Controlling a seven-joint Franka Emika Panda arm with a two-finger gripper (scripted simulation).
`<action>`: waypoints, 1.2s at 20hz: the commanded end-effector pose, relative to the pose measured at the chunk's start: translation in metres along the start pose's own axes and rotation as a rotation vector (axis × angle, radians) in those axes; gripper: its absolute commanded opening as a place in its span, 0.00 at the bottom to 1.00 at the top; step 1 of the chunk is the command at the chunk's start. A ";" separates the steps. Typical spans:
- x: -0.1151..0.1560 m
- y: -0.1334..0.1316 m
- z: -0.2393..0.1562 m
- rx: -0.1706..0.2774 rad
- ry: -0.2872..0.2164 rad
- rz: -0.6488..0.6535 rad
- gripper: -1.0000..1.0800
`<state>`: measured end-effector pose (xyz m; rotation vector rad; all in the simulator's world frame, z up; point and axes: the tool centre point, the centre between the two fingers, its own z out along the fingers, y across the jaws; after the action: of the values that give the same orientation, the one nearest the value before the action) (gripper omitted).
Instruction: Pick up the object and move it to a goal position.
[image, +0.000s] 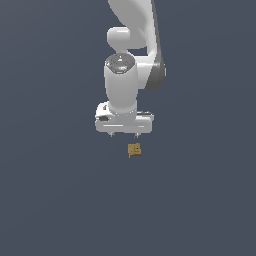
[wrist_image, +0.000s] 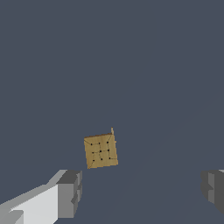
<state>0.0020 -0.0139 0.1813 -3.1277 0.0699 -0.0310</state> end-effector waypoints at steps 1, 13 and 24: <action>0.000 0.000 0.000 0.000 0.000 0.000 0.96; -0.008 0.021 0.003 -0.021 -0.036 0.045 0.96; -0.010 -0.003 0.048 -0.021 -0.030 -0.027 0.96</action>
<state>-0.0064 -0.0159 0.1432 -3.1490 0.0523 0.0169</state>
